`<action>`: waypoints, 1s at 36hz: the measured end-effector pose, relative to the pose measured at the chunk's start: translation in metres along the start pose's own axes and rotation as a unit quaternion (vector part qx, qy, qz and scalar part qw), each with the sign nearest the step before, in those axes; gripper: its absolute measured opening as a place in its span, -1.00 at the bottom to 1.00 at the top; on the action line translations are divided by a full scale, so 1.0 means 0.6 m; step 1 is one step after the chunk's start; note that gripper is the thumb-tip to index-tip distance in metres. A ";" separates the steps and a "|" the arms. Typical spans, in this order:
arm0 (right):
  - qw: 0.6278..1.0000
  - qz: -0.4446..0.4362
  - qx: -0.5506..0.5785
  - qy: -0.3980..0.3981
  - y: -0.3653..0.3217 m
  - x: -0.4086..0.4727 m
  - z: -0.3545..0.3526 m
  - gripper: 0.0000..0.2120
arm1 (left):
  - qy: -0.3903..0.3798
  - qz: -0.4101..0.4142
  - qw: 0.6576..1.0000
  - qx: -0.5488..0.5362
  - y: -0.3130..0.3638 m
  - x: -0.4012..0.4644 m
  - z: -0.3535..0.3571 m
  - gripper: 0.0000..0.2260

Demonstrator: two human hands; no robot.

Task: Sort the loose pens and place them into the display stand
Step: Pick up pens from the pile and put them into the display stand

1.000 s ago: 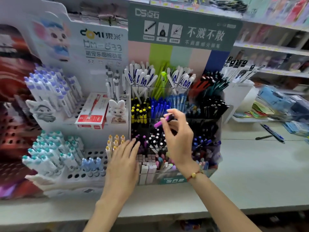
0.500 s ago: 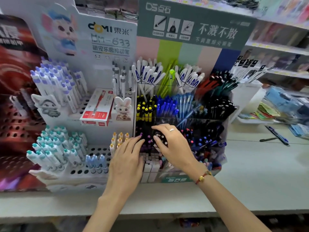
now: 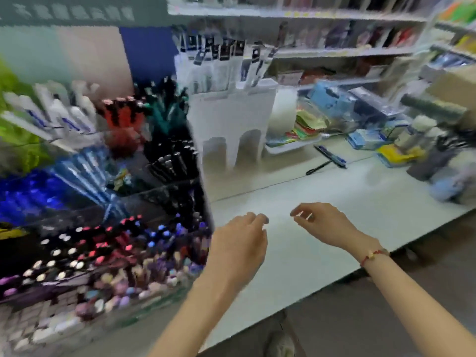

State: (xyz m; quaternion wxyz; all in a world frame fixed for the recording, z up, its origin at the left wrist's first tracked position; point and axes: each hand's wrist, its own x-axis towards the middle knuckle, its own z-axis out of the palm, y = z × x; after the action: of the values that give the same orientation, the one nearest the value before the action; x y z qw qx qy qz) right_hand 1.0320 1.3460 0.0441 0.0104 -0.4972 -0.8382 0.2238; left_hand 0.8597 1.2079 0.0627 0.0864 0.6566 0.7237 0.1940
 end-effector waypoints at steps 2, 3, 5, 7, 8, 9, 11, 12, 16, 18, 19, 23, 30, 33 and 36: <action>0.999 0.036 0.002 -0.001 0.092 0.030 -0.018 -0.90 | -0.028 0.009 1.000 0.001 0.040 0.065 0.051 -0.70; 0.999 0.048 0.001 -0.003 0.134 0.045 -0.026 -0.91 | -0.042 0.009 0.999 0.003 0.054 0.097 0.076 -0.70; 0.998 0.069 -0.007 -0.009 0.212 0.072 -0.045 -0.86 | -0.068 -0.002 0.998 0.000 0.079 0.160 0.122 -0.71; 0.996 0.087 -0.016 -0.013 0.277 0.098 -0.062 -0.80 | -0.085 -0.019 0.996 -0.005 0.096 0.216 0.161 -0.71; 0.995 0.094 -0.021 -0.012 0.304 0.112 -0.070 -0.79 | -0.091 -0.030 0.995 -0.012 0.103 0.242 0.180 -0.70; 0.995 0.099 -0.025 -0.011 0.331 0.127 -0.076 -0.77 | -0.097 -0.038 0.994 -0.017 0.109 0.268 0.198 -0.70; 0.994 0.101 -0.042 -0.006 0.376 0.164 -0.087 -0.73 | -0.101 -0.051 0.993 -0.023 0.120 0.319 0.231 -0.69; 0.994 0.100 -0.054 -0.001 0.395 0.184 -0.091 -0.71 | -0.099 -0.056 0.993 -0.026 0.125 0.346 0.248 -0.68; 0.990 0.083 -0.109 0.026 0.450 0.282 -0.101 -0.62 | -0.096 -0.051 0.994 -0.004 0.141 0.463 0.310 -0.65; 0.986 0.072 -0.140 0.045 0.471 0.333 -0.100 -0.60 | -0.089 -0.045 0.995 0.009 0.145 0.519 0.343 -0.63; 0.986 0.068 -0.140 0.058 0.479 0.357 -0.097 -0.60 | -0.088 -0.043 0.995 0.016 0.146 0.544 0.360 -0.61; 0.986 0.072 -0.106 0.106 0.505 0.441 -0.076 -0.55 | -0.113 -0.045 0.991 0.051 0.152 0.622 0.426 -0.58; 0.975 0.072 -0.182 0.107 0.519 0.526 -0.030 -0.45 | -0.129 -0.079 0.978 0.143 0.151 0.674 0.462 -0.84; 0.957 0.051 -0.252 0.137 0.507 0.540 -0.039 -0.62 | -0.158 -0.125 0.969 0.141 0.146 0.661 0.448 -0.82; 0.973 0.023 -0.216 0.082 0.493 0.549 -0.047 -0.74 | -0.181 -0.184 0.960 0.108 0.139 0.632 0.424 -0.83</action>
State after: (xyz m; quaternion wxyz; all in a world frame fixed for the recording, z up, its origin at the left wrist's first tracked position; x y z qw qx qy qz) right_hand 1.1172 1.7522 -0.1123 -0.0335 -0.5235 -0.8513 -0.0045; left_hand 0.9863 1.6285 -0.0867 0.1788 0.5414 0.8211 -0.0271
